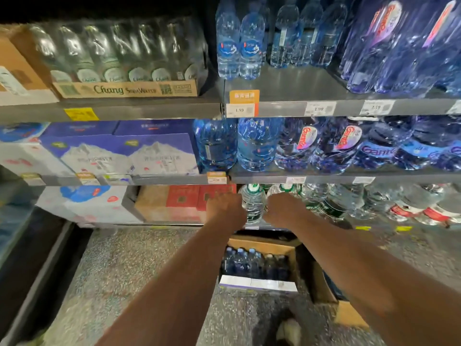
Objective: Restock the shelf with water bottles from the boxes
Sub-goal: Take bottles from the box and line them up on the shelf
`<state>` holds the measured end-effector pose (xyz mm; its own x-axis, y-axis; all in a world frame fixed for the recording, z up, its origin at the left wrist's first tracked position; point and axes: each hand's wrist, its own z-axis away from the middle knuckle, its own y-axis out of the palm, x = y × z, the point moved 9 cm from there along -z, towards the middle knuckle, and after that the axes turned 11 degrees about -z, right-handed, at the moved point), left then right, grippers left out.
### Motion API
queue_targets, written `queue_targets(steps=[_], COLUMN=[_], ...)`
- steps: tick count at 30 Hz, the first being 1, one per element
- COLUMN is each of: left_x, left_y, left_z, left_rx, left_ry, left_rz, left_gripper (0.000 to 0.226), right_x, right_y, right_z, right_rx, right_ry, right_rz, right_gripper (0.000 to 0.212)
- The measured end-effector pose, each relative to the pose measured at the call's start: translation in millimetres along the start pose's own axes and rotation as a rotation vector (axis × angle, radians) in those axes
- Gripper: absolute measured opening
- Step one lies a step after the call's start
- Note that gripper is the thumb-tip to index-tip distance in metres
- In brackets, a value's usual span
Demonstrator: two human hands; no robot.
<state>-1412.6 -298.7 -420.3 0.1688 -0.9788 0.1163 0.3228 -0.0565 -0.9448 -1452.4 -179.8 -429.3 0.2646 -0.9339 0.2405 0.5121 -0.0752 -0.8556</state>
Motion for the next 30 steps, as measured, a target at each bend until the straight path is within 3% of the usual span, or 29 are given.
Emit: queue_targets(steps=[6, 13, 17, 22, 26, 30], left_x=[-32.4, -66.8, -75.1, -66.3, -55.5, -45.2], left_y=[53.5, 106.0, 150.8, 232.9, 314.2, 410.0], left_z=[-28.5, -60.6, -86.3, -112.5, -132.2, -146.9], left_rx=[0.129, 0.302, 0.360, 0.432, 0.494, 0.572], left_ry=[0.010, 0.040, 0.014, -0.010, -0.011, -0.144], left_rz=[0.032, 0.010, 0.115, 0.157, 0.178, 0.346], left_gripper=[0.037, 0.040, 0.042, 0.032, 0.033, 0.041], right_x=[-38.2, -94.3, -118.7, -129.8, -134.4, -155.1], right_y=[38.7, 88.4, 126.1, 207.6, 286.2, 379.3], right_z=[-30.5, -76.0, -103.1, -137.6, -160.6, -189.6], right_rx=[0.049, 0.203, 0.255, 0.313, 0.380, 0.439], right_ry=[0.022, 0.117, 0.196, 0.267, 0.310, 0.381], right_rz=[-0.058, -0.129, -0.174, -0.269, -0.331, -0.392], right_gripper=[0.031, 0.015, 0.022, 0.033, 0.026, 0.016])
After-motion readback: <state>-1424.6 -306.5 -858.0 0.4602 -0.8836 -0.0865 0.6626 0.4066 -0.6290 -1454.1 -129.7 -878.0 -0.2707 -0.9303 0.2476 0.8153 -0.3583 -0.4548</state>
